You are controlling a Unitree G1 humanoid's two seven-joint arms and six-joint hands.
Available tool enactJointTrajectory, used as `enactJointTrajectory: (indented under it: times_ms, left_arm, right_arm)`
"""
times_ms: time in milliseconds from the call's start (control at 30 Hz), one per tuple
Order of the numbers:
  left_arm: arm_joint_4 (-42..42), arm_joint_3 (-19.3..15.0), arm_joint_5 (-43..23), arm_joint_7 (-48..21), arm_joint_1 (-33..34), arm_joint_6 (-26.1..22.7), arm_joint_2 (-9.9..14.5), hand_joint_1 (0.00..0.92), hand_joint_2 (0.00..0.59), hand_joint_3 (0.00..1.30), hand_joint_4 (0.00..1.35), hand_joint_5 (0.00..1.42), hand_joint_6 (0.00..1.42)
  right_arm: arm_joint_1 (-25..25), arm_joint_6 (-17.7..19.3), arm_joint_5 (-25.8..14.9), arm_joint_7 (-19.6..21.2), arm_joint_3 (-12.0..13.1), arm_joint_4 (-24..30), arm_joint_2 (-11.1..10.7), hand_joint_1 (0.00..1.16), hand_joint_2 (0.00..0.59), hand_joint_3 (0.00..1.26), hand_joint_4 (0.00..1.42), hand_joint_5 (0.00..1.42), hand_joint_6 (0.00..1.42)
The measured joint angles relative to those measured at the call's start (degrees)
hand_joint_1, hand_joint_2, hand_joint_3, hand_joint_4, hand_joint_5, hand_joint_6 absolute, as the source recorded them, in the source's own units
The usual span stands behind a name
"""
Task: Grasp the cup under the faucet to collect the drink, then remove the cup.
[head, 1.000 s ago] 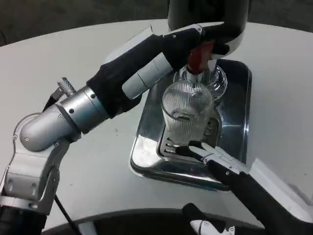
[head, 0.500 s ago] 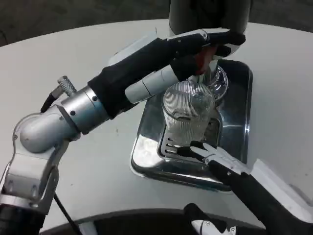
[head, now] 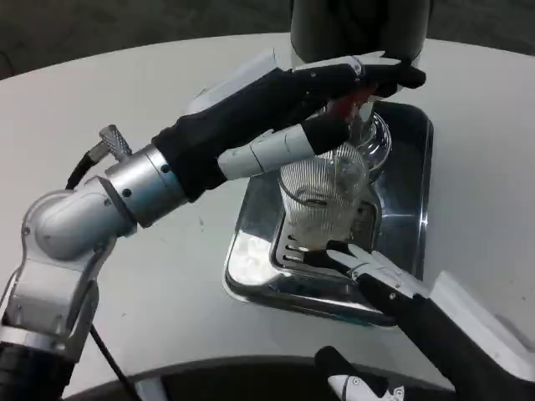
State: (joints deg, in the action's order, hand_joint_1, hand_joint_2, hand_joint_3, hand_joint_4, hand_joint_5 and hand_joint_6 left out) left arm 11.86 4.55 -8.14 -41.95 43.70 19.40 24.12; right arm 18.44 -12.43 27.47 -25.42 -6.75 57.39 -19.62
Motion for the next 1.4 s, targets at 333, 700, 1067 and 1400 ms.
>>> enactJointTrajectory:
  times_ms: [333, 700, 1067, 1400]
  left_arm:
    - [-0.09, 0.84, 1.4, 0.9, -0.02, 1.76, 1.15, 0.0, 0.056, 0.29, 0.09, 0.15, 0.04]
    - [-0.11, 1.17, 2.27, 1.22, -0.01, 3.02, 1.83, 0.0, 0.061, 0.3, 0.09, 0.15, 0.04]
    - [-0.68, 1.63, 4.52, 2.23, 0.05, 4.35, 2.7, 0.0, 0.063, 0.3, 0.1, 0.15, 0.04]
    - [-1.02, 2.17, 5.85, 3.1, 0.07, 5.24, 3.69, 0.0, 0.067, 0.24, 0.1, 0.15, 0.04]
  right_arm:
    - [0.28, 0.0, 0.0, 0.23, -0.02, 0.0, 0.04, 0.67, 0.452, 0.14, 0.04, 0.0, 0.0]
    - [0.31, 0.0, -0.01, 0.76, 0.0, 0.0, 0.26, 0.67, 0.452, 0.14, 0.04, 0.0, 0.0]
    - [-0.41, 0.01, -0.47, 1.14, 1.66, -1.68, 0.79, 0.74, 0.379, 0.13, 0.05, 0.0, 0.0]
    - [-1.9, 0.02, -0.77, 4.74, 3.39, -6.14, 2.31, 0.89, 0.223, 0.15, 0.08, 0.02, 0.04]
